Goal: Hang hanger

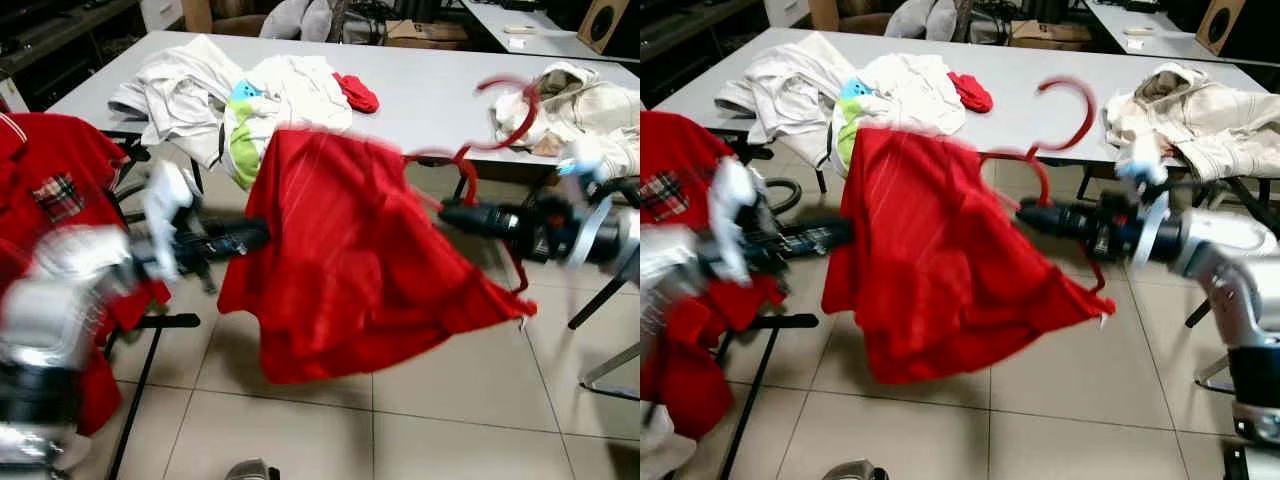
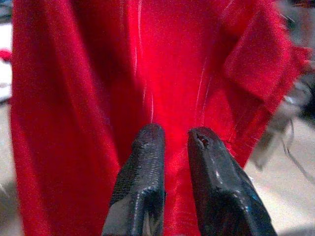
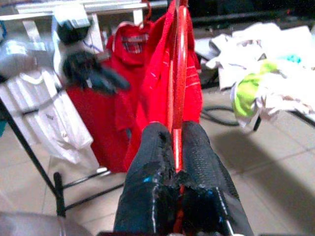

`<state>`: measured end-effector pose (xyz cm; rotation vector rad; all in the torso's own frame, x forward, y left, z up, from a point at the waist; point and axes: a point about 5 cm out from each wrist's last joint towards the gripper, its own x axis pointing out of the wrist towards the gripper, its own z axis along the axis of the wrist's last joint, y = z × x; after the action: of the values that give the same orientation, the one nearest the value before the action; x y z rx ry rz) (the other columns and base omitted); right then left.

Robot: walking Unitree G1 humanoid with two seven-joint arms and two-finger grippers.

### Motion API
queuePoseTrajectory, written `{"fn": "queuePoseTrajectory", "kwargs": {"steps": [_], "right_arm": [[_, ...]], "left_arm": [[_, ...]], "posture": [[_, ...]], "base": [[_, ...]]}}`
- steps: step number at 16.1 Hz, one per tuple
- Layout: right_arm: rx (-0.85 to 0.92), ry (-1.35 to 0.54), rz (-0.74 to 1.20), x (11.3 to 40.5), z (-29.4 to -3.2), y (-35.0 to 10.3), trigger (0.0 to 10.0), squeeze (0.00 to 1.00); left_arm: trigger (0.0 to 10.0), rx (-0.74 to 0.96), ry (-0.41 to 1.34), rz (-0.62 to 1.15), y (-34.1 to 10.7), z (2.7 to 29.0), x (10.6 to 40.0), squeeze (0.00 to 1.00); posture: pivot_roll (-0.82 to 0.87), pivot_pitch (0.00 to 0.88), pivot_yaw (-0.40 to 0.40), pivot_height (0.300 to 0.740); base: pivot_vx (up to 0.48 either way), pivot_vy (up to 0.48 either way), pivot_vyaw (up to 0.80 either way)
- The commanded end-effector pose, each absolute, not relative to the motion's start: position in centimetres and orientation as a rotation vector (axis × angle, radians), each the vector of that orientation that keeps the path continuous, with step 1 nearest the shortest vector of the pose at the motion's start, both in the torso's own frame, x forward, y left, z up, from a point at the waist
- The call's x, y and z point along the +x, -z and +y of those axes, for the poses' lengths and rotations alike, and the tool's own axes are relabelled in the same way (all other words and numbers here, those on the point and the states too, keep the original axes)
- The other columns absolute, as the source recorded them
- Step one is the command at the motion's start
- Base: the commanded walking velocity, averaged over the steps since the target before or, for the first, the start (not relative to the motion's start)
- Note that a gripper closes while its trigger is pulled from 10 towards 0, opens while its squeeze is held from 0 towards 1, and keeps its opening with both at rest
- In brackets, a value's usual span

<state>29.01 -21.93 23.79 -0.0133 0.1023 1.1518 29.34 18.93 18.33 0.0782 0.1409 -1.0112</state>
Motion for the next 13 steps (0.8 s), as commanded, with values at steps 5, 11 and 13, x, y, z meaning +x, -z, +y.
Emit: {"fn": "queuePoseTrajectory", "kwargs": {"steps": [5,11,13], "right_arm": [[0.025,-1.147,0.049,29.3,-21.9,-25.0,10.0,0.0],[0.042,-1.155,0.054,29.3,-21.8,-24.9,10.0,0.0],[0.046,-1.155,0.055,29.3,-21.8,-24.9,10.0,0.0]], "left_arm": [[10.0,-0.103,0.828,0.094,-15.6,15.7,29.8,1.0],[10.0,-0.134,0.682,0.073,-14.2,15.2,30.4,1.0],[10.0,-0.149,0.611,0.043,-14.2,15.6,31.0,1.0]], "posture": [[-0.04,0.0,-0.003,0.74],[-0.04,0.0,-0.001,0.74],[-0.04,0.0,0.0,0.74]], "base": [[0.0,0.0,0.0],[0.0,0.0,0.0],[0.0,0.0,0.0]]}}
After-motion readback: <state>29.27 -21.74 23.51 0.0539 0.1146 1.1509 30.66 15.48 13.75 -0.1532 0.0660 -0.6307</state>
